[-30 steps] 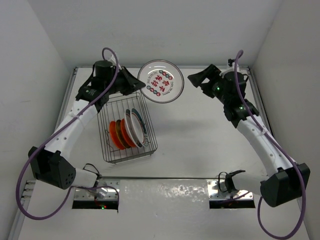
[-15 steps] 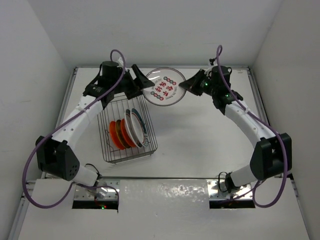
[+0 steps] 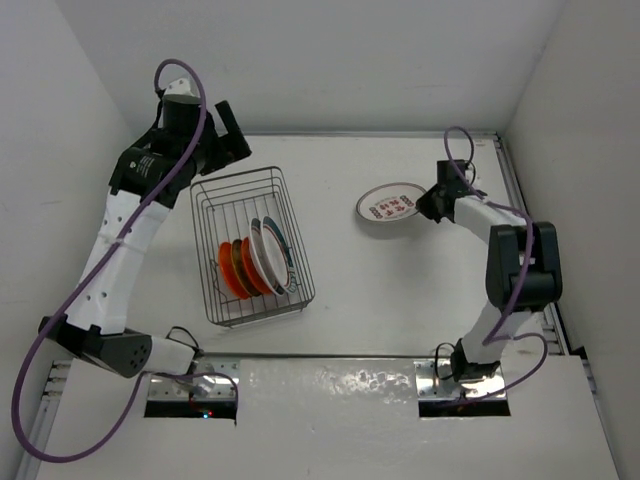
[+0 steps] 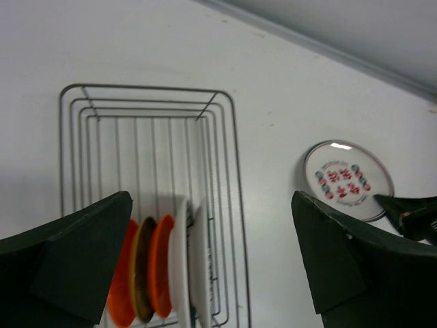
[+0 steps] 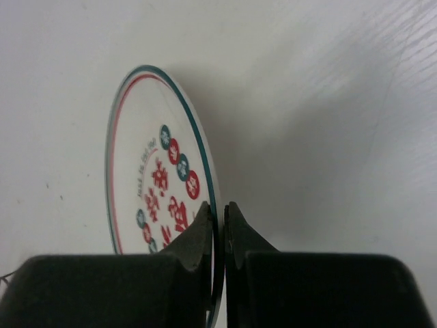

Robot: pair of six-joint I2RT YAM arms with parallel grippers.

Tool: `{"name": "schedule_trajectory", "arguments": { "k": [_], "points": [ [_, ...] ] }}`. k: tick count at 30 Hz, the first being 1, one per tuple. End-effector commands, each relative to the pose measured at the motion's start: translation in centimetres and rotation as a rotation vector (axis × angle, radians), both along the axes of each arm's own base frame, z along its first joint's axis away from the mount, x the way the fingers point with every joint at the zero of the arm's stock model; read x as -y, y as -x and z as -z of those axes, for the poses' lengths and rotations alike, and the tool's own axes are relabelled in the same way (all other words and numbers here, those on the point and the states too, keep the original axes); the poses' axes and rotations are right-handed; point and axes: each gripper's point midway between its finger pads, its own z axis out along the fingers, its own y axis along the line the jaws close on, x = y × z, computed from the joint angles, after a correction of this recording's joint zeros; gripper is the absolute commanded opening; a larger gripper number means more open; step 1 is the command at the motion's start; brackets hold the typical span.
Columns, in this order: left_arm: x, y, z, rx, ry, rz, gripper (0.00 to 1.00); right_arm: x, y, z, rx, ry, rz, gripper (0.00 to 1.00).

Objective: Unload the plates from the dish rack

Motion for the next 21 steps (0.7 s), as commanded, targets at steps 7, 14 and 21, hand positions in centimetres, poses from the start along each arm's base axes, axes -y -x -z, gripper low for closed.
{"name": "schedule_trajectory", "arguments": {
  "k": [7, 14, 21],
  "points": [
    [-2.4, 4.4, 3.5, -0.143, -0.126, 0.005, 1.00, -0.1, -7.9, -0.6, 0.067, 0.036, -0.071, 0.45],
    [-0.4, 4.9, 4.8, -0.201, -0.069, 0.033, 1.00, 2.3, -5.3, -0.9, -0.140, 0.150, 0.006, 0.99],
    [3.9, 5.7, 7.9, -0.314, -0.309, 0.068, 0.98, 3.8, 3.9, -5.6, -0.333, 0.377, -0.096, 0.99]
  ]
}}
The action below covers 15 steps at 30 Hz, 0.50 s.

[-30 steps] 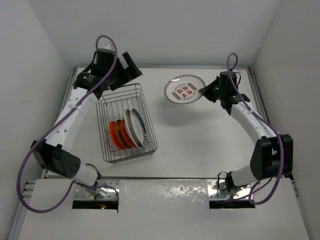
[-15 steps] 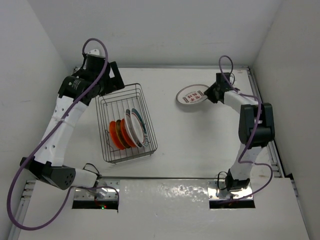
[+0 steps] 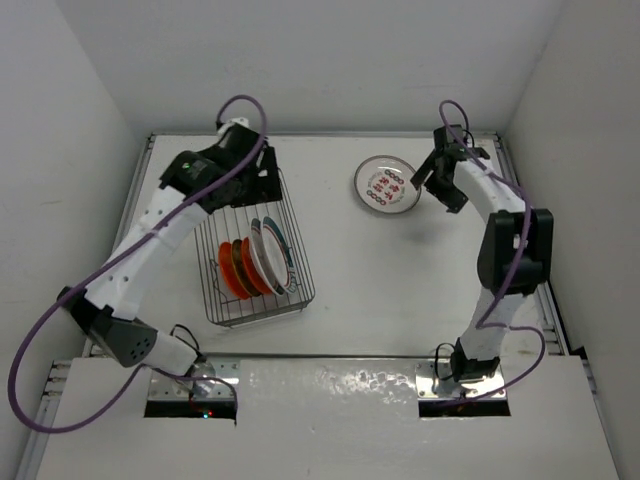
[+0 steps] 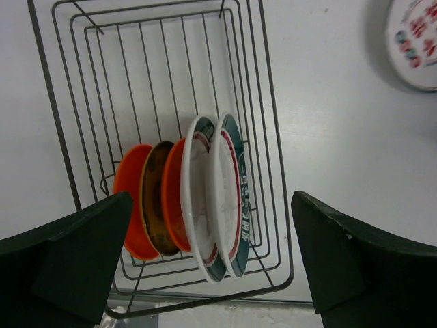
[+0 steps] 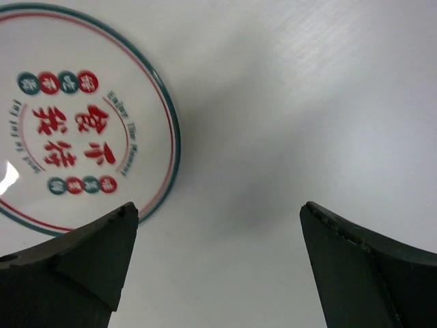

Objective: Unload the plates from the dish rack

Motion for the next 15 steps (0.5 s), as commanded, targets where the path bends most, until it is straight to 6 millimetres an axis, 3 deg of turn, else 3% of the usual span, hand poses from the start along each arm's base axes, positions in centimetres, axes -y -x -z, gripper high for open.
{"name": "schedule_trajectory", "arguments": {
  "k": [1, 5, 6, 7, 9, 13, 15],
  "points": [
    [0.5, 0.6, 0.4, -0.012, -0.156, -0.038, 0.98, 0.6, 6.3, -4.1, -0.077, 0.124, -0.083, 0.99],
    [1.9, 1.2, 0.5, -0.014, -0.148, -0.046, 0.98, -1.4, 11.8, -2.2, -0.117, 0.106, -0.190, 0.99],
    [2.9, 1.4, 0.6, -0.013, -0.143, -0.027, 0.98, -2.1, 13.6, -0.4, -0.148, 0.114, -0.233, 0.99],
    [3.4, 1.5, 0.6, -0.004, -0.149, -0.023, 0.98, -2.5, 14.3, -0.8, -0.125, 0.113, -0.253, 0.99],
    [4.6, 1.6, 1.6, -0.020, -0.161, -0.013, 0.98, -3.1, 16.5, 1.0, -0.167, 0.090, -0.294, 0.99],
    [4.9, 1.7, 3.1, -0.024, -0.201, -0.043, 0.95, -3.4, 18.8, 2.0, -0.193, 0.073, -0.340, 0.99],
    [4.6, 1.8, 4.0, -0.031, -0.210, -0.059, 0.81, -3.3, 19.6, 2.5, -0.206, 0.072, -0.356, 0.99]
  ]
}}
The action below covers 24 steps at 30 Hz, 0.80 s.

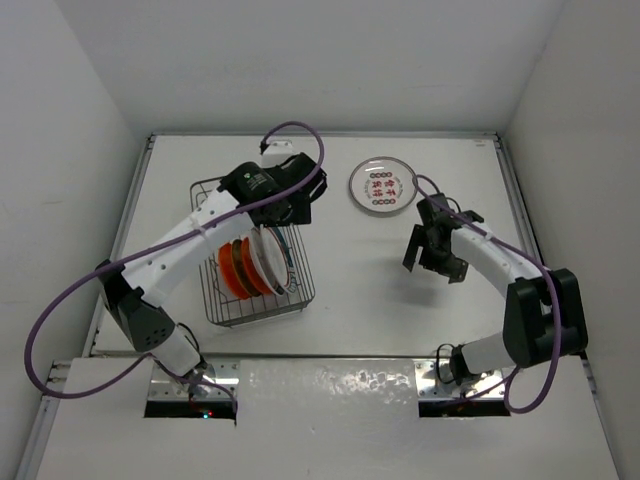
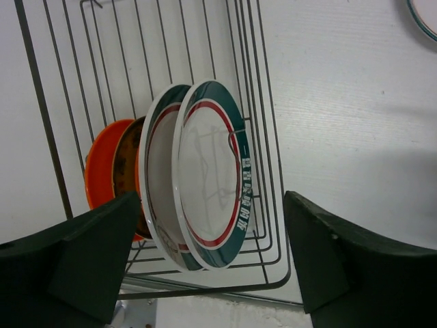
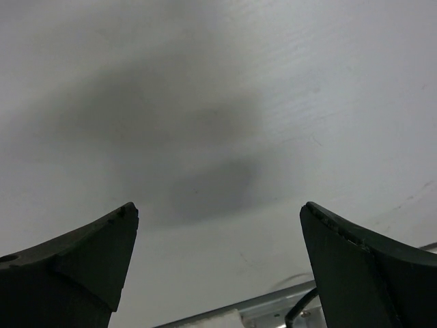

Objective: Unload the plates from the dish rack

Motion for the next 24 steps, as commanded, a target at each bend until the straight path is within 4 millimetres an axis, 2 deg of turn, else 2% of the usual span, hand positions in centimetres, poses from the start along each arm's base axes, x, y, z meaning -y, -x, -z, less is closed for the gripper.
{"name": "schedule_trajectory", "arguments": {
  "k": [1, 5, 8, 13, 17, 20, 24],
  "points": [
    [-0.7, -0.2, 0.8, 0.026, -0.028, -0.063, 0.73, -0.4, -0.4, -1.2, 0.075, -0.028, -0.042, 0.99],
    [0.2, -0.3, 2.7, 0.003, -0.011, -0.051, 0.51, -0.3, 0.2, -1.1, 0.080, -0.035, -0.055, 0.99],
    [-0.1, -0.3, 3.7, -0.009, -0.026, -0.081, 0.42, -0.5, 0.1, -1.2, 0.084, -0.040, -0.069, 0.99],
    [-0.9, 0.2, 5.4, -0.032, -0.063, -0.106, 0.42, -0.5, 0.0, -1.6, 0.092, -0.041, -0.084, 0.98],
    [-1.0, 0.4, 5.9, -0.042, -0.071, -0.114, 0.42, -0.5, 0.2, -1.3, 0.086, -0.043, -0.087, 0.98],
    [-0.9, 0.3, 5.4, -0.031, -0.059, -0.113, 0.48, -0.6, 0.2, -1.1, 0.082, -0.048, -0.088, 0.98],
    [-0.3, -0.3, 3.5, -0.004, -0.035, -0.093, 0.54, -0.9, 0.2, -0.6, 0.076, -0.062, -0.085, 0.98]
  ]
}}
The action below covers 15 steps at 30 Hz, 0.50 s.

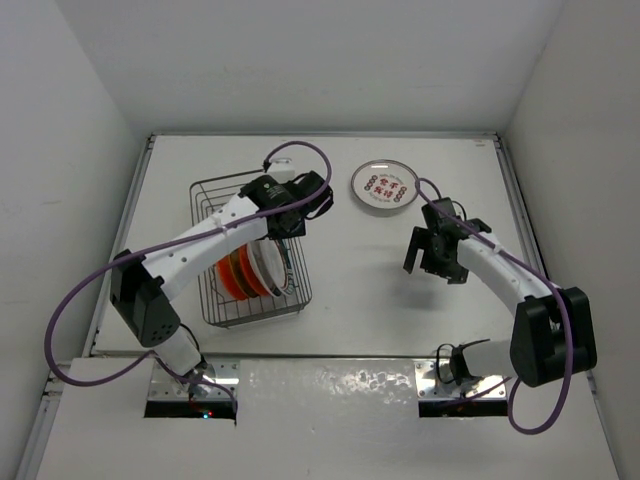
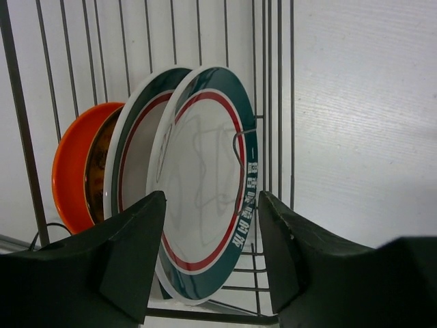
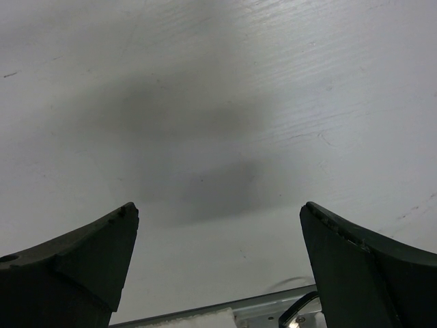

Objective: Unload the plates from the dish rack

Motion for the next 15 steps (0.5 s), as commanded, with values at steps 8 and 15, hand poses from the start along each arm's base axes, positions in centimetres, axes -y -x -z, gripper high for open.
{"name": "schedule_trajectory", "arguments": {
  "k": [8, 15],
  "points": [
    [-1.0, -0.2, -3.7, 0.067, -0.025, -0.007, 0.56, -0.8, -0.6, 0.6, 0.016, -0.037, -0.010, 0.97],
    [-2.0, 0.8, -1.4, 0.033, -0.044, -0.025, 0.56, -1.2, -0.6, 0.8, 0.006, -0.052, -0.020, 0.97]
  ]
}}
